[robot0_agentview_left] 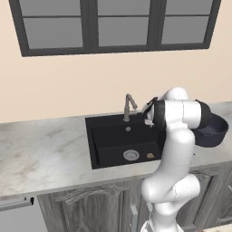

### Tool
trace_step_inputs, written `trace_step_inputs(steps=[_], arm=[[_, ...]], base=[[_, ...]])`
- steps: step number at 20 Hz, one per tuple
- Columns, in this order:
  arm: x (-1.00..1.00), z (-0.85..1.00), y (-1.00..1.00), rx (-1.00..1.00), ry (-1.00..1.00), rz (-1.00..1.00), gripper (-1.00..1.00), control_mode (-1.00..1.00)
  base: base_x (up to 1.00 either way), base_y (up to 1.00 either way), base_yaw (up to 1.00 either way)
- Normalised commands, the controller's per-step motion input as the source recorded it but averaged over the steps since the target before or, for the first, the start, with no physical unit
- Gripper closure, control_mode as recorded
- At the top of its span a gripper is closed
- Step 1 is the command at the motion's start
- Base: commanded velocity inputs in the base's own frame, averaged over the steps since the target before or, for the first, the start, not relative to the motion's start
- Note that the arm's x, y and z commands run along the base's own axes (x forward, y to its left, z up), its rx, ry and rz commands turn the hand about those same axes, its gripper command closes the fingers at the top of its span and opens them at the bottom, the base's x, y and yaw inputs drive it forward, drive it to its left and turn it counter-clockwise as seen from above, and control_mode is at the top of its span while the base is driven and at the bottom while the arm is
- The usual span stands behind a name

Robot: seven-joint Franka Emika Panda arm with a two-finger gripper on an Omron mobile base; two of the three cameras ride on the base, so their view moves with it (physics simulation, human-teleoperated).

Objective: Dump the garlic from the pot into the sink. Then turn on the water and wash the garlic. Then turn off the water and put the garlic back in the pot.

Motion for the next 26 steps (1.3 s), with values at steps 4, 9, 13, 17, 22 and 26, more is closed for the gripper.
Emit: trace_step_inputs(steps=[4, 9, 13, 17, 22, 26], arm=[[0.12, -0.39, -0.09, -0.01, 0.00, 0.00, -1.00, -1.00], [0.14, -0.33, -0.06, -0.01, 0.00, 0.00, -1.00, -1.00], [0.17, -0.31, 0.00, 0.00, 0.00, 0.00, -1.00, -1.00], [0.02, -0.21, 0.00, 0.00, 0.04, 0.00, -1.00, -1.00], [0.00, -0.38, 0.00, 0.00, 0.07, 0.00, -1.00, -1.00], [0.00, -0.56, 0.00, 0.00, 0.09, 0.00, -1.00, -1.00]], base=[[0.00, 0.00, 0.00], [0.00, 0.00, 0.00], [0.00, 0.00, 0.00], [0.00, 0.00, 0.00], [0.00, 0.00, 0.00], [0.00, 0.00, 0.00]])
